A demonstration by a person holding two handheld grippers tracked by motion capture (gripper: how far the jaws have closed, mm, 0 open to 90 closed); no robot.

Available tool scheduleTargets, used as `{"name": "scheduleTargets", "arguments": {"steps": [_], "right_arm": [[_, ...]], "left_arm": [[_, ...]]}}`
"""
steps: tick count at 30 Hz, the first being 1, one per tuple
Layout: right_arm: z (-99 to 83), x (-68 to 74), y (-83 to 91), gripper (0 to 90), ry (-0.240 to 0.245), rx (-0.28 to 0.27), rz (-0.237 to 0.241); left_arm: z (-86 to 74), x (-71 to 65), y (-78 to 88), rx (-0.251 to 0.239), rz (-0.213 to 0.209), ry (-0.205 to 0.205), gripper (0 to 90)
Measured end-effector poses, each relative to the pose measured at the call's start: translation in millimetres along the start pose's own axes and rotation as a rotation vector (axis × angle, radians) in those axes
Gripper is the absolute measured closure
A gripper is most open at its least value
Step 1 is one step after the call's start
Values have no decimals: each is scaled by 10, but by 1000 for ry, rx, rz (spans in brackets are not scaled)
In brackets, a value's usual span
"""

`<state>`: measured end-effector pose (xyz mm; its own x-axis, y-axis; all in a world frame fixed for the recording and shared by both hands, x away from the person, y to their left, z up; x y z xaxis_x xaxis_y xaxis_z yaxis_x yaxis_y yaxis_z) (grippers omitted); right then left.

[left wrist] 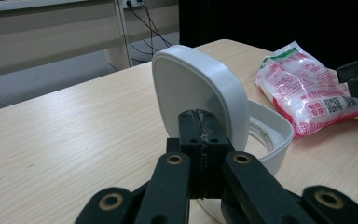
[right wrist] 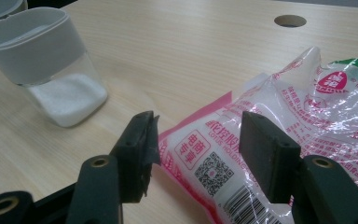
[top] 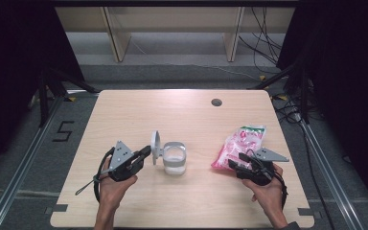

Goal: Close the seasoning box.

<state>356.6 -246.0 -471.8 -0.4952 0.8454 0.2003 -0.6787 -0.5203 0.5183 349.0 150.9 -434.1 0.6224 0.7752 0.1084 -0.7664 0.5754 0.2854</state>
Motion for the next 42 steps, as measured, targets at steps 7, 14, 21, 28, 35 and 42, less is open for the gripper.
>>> {"name": "scheduleTargets", "arguments": {"steps": [7, 14, 21, 28, 35, 42], "right_arm": [[-7, 4, 1, 462, 28, -5, -7], [-16, 2, 14, 462, 31, -5, 8], [-28, 22, 28, 461, 15, -4, 6], [-32, 6, 44, 461, 37, -7, 8], [-50, 33, 64, 461, -1, -2, 9], [-54, 30, 71, 462, 0, -1, 10]], "left_arm": [[5, -9, -6, 1, -1, -6, 894], [20, -23, -33, -14, -11, -11, 894], [45, -42, -35, 0, -13, -29, 893], [55, -71, -46, 3, -15, -24, 893], [58, -81, -61, -6, -21, -25, 893], [68, -108, -71, -4, -26, -39, 893]]}}
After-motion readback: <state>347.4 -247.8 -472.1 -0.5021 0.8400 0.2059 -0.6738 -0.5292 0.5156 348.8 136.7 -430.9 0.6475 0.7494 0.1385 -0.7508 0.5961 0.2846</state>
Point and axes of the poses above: each handheld gripper's, and its own axes: y roughly backward along the jaws, z roughly out of its top, x roughly to its left, the point moved 1 cm from there along -y, roughly forward along the jaws, and after that the axes turned 4 degrees about -y, right-handed, at the moved point
